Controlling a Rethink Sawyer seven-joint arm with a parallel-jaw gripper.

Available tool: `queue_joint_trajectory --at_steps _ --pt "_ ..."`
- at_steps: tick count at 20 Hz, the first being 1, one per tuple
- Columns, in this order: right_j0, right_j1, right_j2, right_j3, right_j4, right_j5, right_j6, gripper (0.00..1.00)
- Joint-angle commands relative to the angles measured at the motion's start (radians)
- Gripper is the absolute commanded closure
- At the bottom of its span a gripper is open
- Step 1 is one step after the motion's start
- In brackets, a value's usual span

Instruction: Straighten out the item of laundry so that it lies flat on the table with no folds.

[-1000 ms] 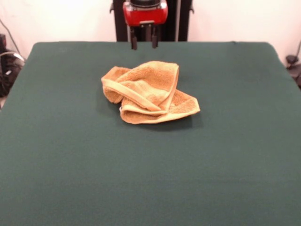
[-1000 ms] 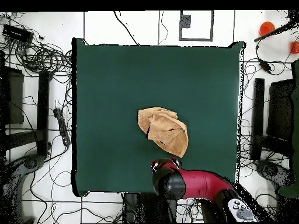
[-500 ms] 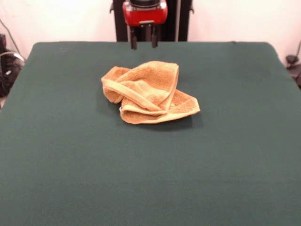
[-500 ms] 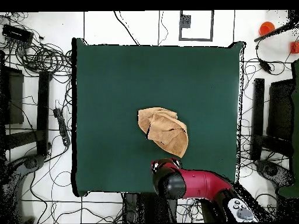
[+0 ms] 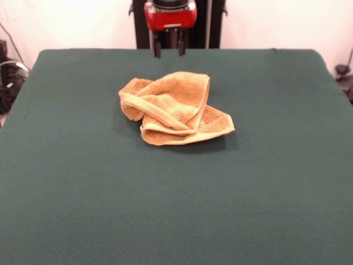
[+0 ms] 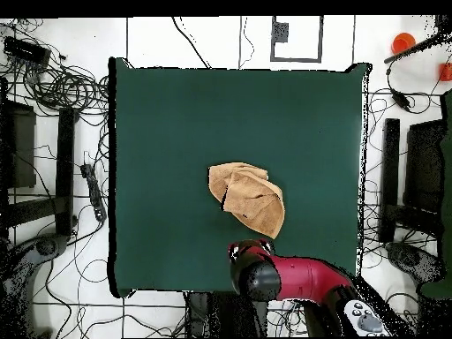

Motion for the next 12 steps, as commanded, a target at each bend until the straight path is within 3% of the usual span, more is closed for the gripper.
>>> queue_joint_trajectory --at_steps 1,12 --pt "0.05 0.059 0.102 -0.086 0.044 0.118 0.076 0.0" --pt "0.067 0.07 0.111 -0.111 0.025 0.146 0.054 0.0"
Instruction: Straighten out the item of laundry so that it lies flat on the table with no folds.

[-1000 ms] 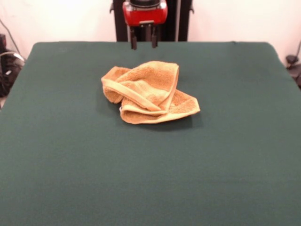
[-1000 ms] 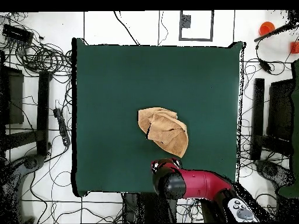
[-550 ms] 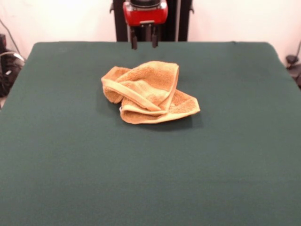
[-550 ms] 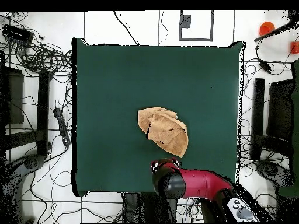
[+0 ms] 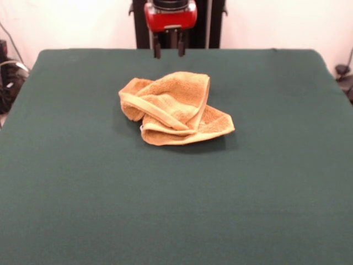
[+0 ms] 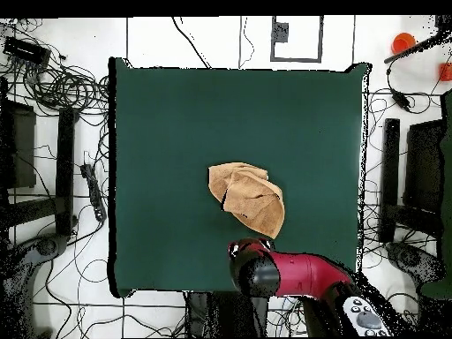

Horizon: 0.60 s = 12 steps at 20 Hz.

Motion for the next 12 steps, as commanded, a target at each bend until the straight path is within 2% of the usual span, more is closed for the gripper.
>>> queue_joint_trajectory --at_steps 1,12 --pt "0.062 0.073 0.11 -0.092 0.025 0.109 0.056 0.0" --pt "0.068 0.078 0.118 -0.097 0.014 0.123 0.043 0.0"
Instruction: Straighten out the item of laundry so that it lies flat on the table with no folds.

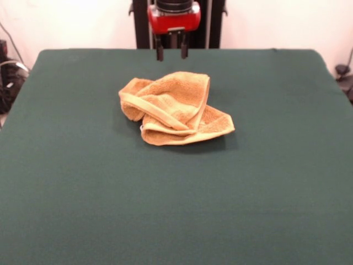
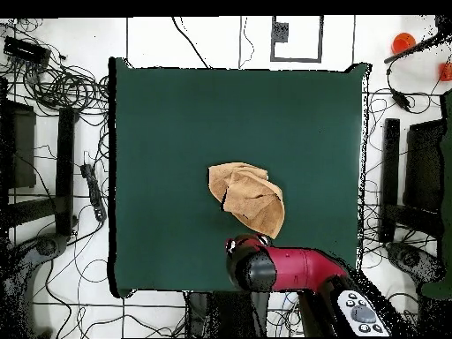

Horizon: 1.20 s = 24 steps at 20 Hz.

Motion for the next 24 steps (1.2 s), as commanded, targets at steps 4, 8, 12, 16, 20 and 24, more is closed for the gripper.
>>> queue_joint_trajectory --at_steps 4,8,12,16,20,24 --pt "0.048 0.081 0.114 -0.076 0.016 0.102 0.044 0.0" --pt "0.045 0.085 0.12 -0.083 0.016 0.11 0.036 0.0" --pt "0.039 0.089 0.129 -0.088 0.022 0.12 0.034 0.0" --pt "0.039 0.087 0.135 -0.113 0.016 0.15 0.011 0.0" --pt "0.036 0.087 0.143 -0.131 0.006 0.169 -0.008 0.0" --pt "0.029 0.09 0.149 -0.149 0.003 0.185 -0.018 0.0"
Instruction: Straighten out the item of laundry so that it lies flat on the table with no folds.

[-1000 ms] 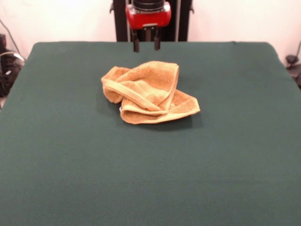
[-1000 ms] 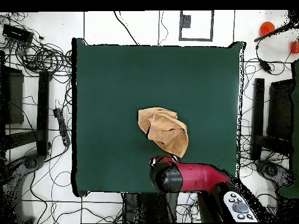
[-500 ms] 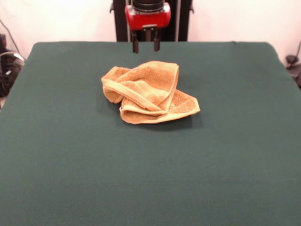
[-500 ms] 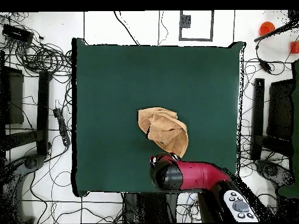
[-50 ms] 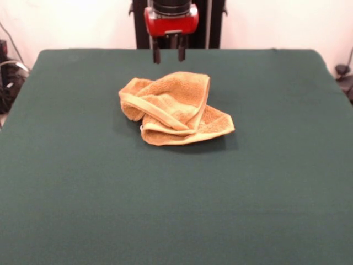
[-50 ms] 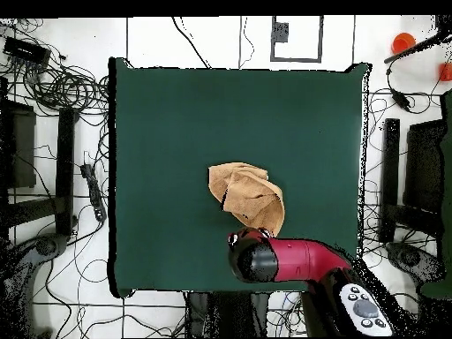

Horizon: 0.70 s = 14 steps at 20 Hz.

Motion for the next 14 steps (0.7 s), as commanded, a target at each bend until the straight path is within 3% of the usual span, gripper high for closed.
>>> queue_joint_trajectory --at_steps 1,14 --pt "0.025 0.088 0.14 -0.096 0.002 0.116 -0.021 0.0" --pt "0.018 0.059 0.159 -0.116 -0.012 0.176 -0.045 0.0"
